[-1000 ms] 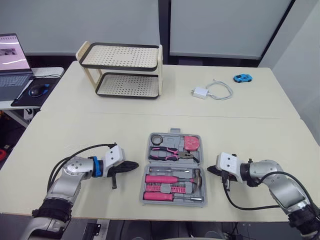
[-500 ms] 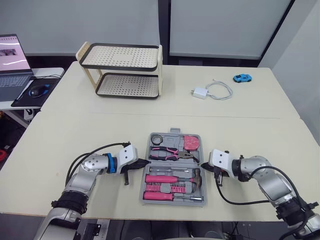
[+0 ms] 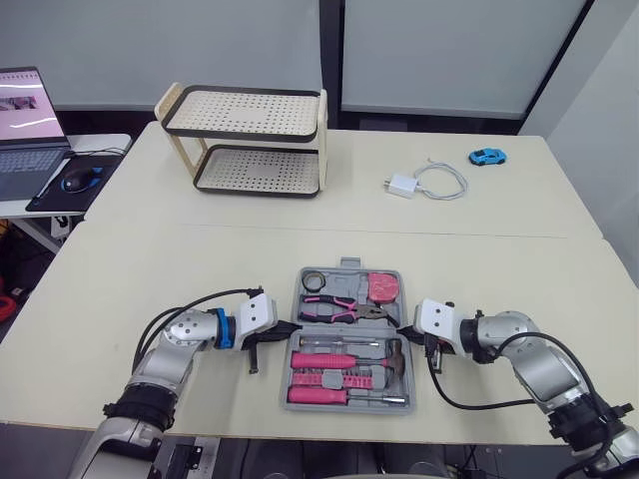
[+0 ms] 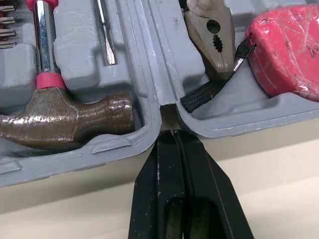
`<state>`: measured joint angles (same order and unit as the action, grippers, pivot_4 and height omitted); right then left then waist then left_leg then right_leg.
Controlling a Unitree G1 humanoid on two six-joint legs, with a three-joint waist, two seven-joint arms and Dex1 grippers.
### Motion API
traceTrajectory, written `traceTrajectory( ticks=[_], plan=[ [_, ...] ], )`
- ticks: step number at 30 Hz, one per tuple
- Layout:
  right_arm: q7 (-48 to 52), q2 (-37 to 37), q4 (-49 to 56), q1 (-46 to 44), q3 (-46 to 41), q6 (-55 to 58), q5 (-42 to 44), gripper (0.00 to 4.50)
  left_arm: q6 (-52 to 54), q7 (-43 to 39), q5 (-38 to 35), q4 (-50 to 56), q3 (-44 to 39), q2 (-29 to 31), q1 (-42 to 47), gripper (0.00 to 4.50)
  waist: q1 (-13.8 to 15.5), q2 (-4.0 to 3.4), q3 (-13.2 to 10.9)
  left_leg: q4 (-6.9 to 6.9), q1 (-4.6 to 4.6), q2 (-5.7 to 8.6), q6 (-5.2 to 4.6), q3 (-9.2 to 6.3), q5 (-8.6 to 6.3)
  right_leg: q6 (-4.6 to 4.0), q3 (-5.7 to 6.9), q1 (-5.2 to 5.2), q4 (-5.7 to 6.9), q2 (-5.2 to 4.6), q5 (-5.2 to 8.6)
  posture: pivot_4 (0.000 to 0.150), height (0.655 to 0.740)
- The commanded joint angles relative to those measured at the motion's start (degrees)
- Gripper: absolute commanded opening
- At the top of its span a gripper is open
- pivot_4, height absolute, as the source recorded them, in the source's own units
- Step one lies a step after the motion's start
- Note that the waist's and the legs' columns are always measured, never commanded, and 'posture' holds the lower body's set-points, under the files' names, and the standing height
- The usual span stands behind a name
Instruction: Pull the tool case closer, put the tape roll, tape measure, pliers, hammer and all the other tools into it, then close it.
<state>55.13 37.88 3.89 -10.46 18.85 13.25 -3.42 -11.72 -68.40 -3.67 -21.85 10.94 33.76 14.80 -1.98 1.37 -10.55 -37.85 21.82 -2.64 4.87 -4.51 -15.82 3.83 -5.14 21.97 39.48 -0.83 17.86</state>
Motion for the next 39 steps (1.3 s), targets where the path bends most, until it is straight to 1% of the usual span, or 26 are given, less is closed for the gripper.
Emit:
traceTrajectory(
  ticks=[1,7,15,23,32,35,39],
  plan=[
    [1.8,0.1,5.0,2.1,1.4,1.2,1.1,0.0,1.5,-1.3,-0.7,5.6,2.0,-0.2,-2.1,0.05,0.1,-0.01,0.0,0.0,0.0,0.0,0.0,0.0,0.0,0.0,-0.01,0.0,0.0,0.0,0.0,0.15,0.735],
    [1.7,0.8,8.5,4.5,1.5,3.9,1.3,0.0,3.0,-0.6,-0.3,8.0,1.9,0.1,-3.4,0.05,0.1,-0.01,0.0,-0.02,-0.04,0.0,0.0,0.0,0.0,0.0,0.01,-0.05,0.03,0.0,0.0,0.15,0.735],
    [1.8,1.4,10.7,6.5,1.9,5.8,1.3,0.0,4.6,-1.6,-0.5,9.7,2.5,0.6,-4.4,0.05,0.1,-0.01,0.0,-0.02,-0.03,0.0,0.0,0.0,0.0,0.0,0.01,-0.05,0.01,0.0,0.0,0.15,0.735],
    [1.7,1.6,10.9,6.7,2.1,6.1,1.1,0.0,5.7,-1.8,-0.7,11.6,2.7,0.9,-5.6,0.05,0.1,0.0,0.0,-0.02,-0.04,0.0,0.0,0.0,0.0,0.0,0.01,-0.06,0.0,0.0,0.0,0.15,0.735],
    [1.5,1.4,10.6,6.4,2.4,6.1,0.9,0.0,5.6,-1.6,-0.3,10.9,2.2,1.6,-5.3,0.05,0.1,0.0,0.0,-0.02,-0.04,0.0,0.0,0.0,0.0,0.0,0.01,-0.07,-0.01,0.0,0.0,0.15,0.735],
    [0.5,2.1,10.5,6.6,1.4,7.1,0.3,0.0,5.2,-1.0,-0.7,10.1,0.5,2.6,-5.0,0.05,0.1,0.0,0.0,-0.01,-0.05,0.0,0.0,0.0,0.0,0.0,0.01,-0.07,-0.01,0.0,0.0,0.15,0.735],
    [0.6,5.1,12.5,8.9,-2.9,8.7,1.8,0.0,5.6,-0.3,-4.0,10.6,-4.7,5.0,-5.3,0.05,0.1,-0.01,0.0,-0.01,-0.03,0.0,0.0,-0.02,0.0,0.0,0.02,-0.05,0.0,0.0,0.0,0.15,0.735]
  ],
)
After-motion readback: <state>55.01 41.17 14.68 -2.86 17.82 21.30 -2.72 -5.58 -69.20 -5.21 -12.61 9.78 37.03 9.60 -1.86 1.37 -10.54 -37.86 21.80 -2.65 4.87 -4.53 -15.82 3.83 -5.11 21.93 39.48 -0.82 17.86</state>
